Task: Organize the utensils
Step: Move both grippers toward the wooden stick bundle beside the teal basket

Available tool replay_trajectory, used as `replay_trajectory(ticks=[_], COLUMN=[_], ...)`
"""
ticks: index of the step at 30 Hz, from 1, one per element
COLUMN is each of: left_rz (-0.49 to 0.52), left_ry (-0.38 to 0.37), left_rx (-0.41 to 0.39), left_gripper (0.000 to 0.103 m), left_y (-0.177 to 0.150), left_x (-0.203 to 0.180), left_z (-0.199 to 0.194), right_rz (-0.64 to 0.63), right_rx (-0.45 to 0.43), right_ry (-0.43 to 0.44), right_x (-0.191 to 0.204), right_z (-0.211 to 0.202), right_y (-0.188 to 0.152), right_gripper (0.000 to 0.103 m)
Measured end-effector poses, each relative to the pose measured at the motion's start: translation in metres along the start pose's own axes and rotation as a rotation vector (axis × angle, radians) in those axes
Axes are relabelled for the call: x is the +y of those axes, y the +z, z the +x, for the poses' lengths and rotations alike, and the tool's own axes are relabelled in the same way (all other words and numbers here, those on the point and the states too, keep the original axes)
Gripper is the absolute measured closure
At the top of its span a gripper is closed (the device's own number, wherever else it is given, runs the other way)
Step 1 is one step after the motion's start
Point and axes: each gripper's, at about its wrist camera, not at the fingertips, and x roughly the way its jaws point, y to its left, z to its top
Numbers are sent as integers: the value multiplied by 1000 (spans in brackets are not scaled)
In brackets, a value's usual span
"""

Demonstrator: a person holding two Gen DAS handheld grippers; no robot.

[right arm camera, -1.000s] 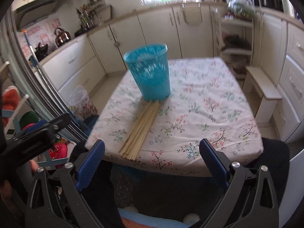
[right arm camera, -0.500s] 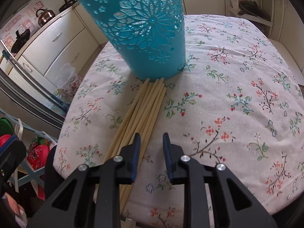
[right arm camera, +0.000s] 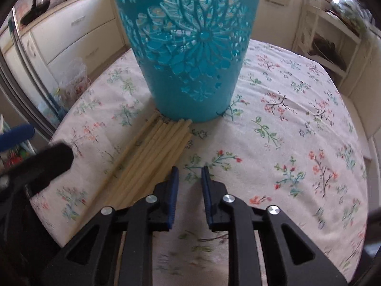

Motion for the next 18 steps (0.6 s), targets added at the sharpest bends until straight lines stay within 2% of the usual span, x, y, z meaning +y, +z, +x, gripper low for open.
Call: replay_trajectory(ticks=[3,5,6,9,13,18], left_rz=[25,31,30,42,89,83], left_ry=[18,43,54,82,118,114], left_rx=[35,42,44,65,92,88], left_gripper=[8,8,8,8,10,11], left_y=[5,7,8,14,18,25], left_x=[-6,-7,-7,-7,-10,-5], left_z=[26,36,41,58,76,80], right_rz=[-41,10,83,136,141,120], right_rx=[12,26,37,30,6,1], right_ry=[12,49,111,158,146,107], right_x=[-13,-24,-33,-33,-20,-13], right_z=[1,2,2,5,8,12], right_y=[-1,0,1,-1,-1,8], right_gripper=[87,87,87,80,76,76])
